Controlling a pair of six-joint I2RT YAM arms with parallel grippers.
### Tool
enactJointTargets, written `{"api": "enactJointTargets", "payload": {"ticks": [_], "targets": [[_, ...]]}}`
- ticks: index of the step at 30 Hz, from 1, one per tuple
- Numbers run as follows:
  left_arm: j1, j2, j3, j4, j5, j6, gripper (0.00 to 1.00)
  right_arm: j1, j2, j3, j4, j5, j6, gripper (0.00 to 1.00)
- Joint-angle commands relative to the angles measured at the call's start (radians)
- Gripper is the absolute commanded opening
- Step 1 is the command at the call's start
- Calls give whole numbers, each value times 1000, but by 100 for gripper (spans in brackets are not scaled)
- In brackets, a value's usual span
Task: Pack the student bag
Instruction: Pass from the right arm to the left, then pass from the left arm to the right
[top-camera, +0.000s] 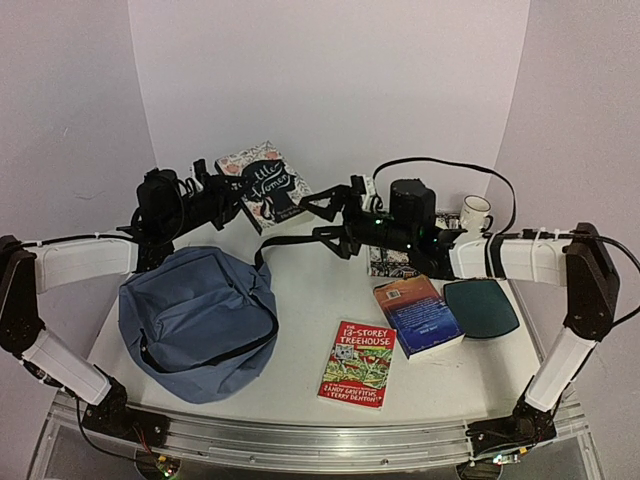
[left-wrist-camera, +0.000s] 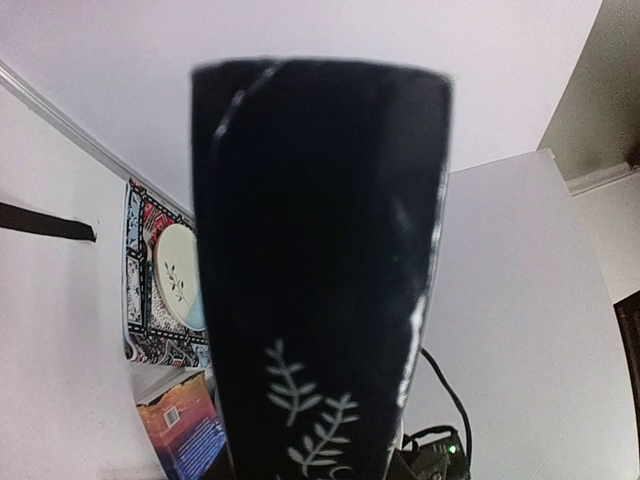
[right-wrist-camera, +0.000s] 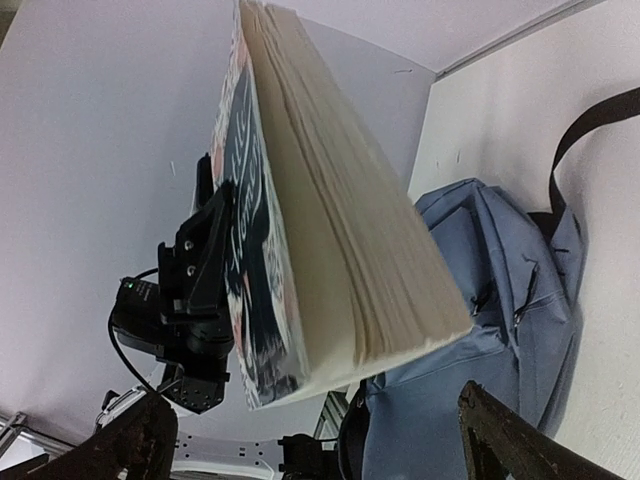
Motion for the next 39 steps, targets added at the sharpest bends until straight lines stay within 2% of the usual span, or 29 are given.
{"api": "enactJointTargets", "payload": {"ticks": [1, 17, 19, 23, 29, 34, 36, 37, 39], "targets": [[-10, -40, 25, 229, -73, -40, 0, 44, -4, 16, 118, 53, 18, 98], [-34, -58, 7, 272, -81, -92, 0, 73, 123, 159, 287, 64, 48, 98], [-38, -67, -6, 276, -81, -103, 0, 72, 124, 173, 295, 76, 30, 95], [-39, -93, -43, 280, -93, -113, 0, 67, 112, 169, 318, 98, 5, 79], [-39, -121, -82, 282, -100, -119, 0, 50, 88, 144, 339, 121, -11, 60], [-39, -123, -98, 282, -77, -127, 0, 43, 93, 144, 352, 117, -15, 33], [-39, -124, -107, 281, -72, -127, 0, 40, 94, 141, 359, 111, -16, 18], [-39, -129, -120, 282, -70, -123, 0, 36, 91, 134, 361, 111, -17, 5], [-39, -137, -152, 281, -70, -119, 1, 31, 82, 120, 363, 111, -18, 0]]}}
